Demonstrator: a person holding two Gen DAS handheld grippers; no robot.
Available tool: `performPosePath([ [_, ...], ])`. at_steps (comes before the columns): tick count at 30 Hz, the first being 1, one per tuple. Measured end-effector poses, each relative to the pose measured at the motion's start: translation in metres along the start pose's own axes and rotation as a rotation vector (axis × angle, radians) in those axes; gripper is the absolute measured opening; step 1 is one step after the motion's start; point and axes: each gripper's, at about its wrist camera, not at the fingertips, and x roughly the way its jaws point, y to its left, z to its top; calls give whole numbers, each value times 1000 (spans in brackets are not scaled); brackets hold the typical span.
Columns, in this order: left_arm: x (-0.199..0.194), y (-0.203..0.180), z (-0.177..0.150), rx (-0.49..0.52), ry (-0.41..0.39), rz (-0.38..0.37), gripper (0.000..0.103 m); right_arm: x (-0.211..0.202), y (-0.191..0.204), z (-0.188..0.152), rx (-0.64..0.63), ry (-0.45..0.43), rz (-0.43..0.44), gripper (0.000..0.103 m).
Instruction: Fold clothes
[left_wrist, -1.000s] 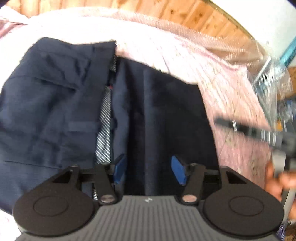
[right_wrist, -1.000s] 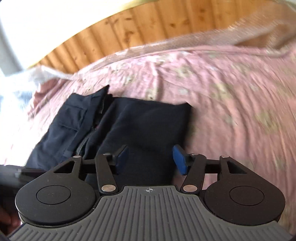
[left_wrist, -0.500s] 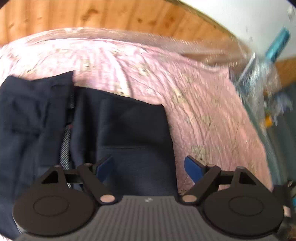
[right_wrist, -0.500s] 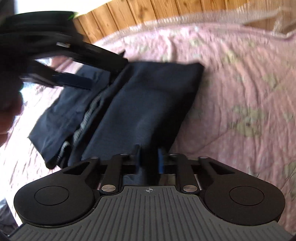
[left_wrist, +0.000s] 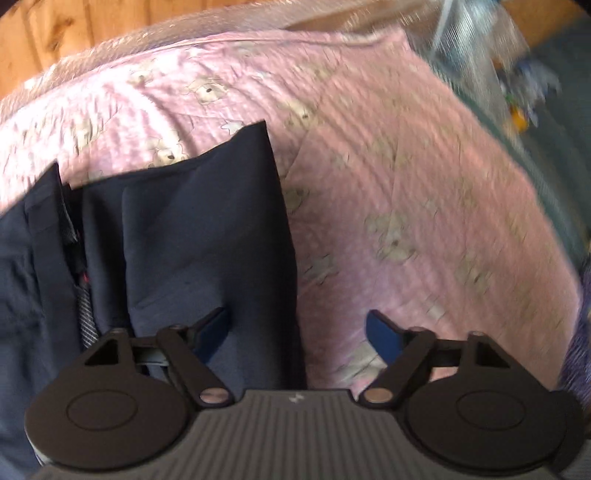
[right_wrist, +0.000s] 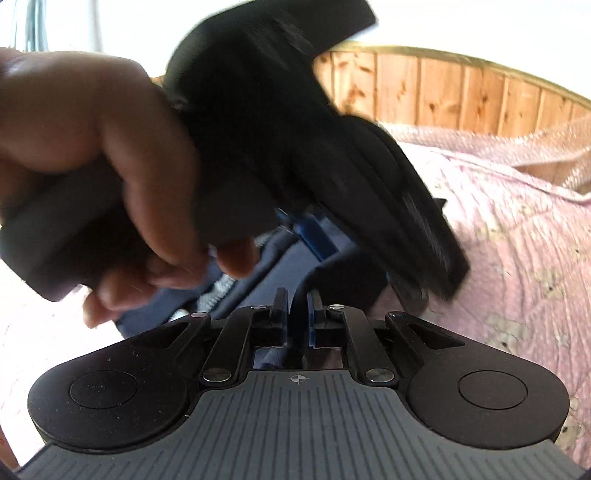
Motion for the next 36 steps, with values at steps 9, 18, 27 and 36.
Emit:
performPosePath([
  [9, -93, 176, -65, -346, -238, -159, 6, -25, 27, 27, 115, -128, 91, 35],
  [18, -64, 330, -182, -678, -288, -287, 6, 44, 92, 42, 48, 99, 125, 40],
  [27, -64, 329, -245, -824, -427, -301, 5, 86, 65, 70, 232, 121, 1, 58],
  [36, -62, 346, -237, -785, -403, -193, 12, 214, 21, 124, 311, 279, -53, 35],
])
